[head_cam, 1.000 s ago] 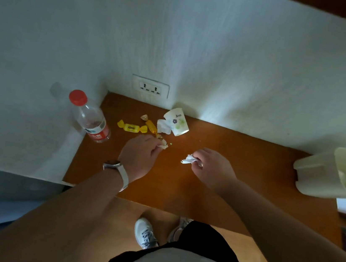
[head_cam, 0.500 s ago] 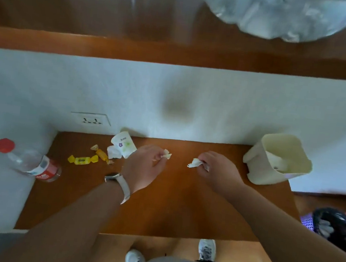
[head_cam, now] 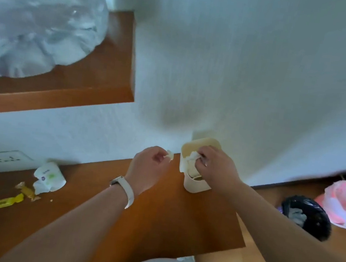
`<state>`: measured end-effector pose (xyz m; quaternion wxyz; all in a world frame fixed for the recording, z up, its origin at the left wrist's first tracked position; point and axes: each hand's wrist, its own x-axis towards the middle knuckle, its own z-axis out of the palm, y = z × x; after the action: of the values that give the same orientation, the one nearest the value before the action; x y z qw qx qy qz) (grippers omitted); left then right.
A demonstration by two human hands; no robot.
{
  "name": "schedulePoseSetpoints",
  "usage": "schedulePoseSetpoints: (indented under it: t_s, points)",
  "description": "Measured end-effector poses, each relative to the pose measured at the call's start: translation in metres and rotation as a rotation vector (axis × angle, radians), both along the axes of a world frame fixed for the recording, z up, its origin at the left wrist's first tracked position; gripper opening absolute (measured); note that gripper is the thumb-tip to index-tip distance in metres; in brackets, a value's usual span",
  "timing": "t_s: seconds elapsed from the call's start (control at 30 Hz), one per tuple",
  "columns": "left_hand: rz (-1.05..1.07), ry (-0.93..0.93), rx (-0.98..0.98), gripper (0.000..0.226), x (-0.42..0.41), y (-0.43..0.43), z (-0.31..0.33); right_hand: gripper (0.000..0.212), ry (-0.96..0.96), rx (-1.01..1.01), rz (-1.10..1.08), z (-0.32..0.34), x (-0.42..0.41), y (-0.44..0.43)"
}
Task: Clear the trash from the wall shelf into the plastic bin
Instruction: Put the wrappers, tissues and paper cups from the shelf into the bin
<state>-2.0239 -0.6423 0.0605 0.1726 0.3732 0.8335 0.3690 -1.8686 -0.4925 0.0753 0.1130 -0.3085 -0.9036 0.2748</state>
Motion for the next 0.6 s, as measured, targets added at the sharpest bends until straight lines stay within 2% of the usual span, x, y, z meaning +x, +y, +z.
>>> schedulePoseSetpoints:
  t_s: [0.3, 0.6]
  points:
    - [-0.033, -0.053, 0.018, 0.004, 0.047, 0.072, -0.005, 0.017, -0.006, -0.046, -0.017, -0.017, 0.037, 0.062]
    - [0.0, -0.008, -0.023, 0.011, 0.045, 0.074, -0.004, 0.031, 0.038, -0.1, 0.07, -0.02, 0.043, 0.074]
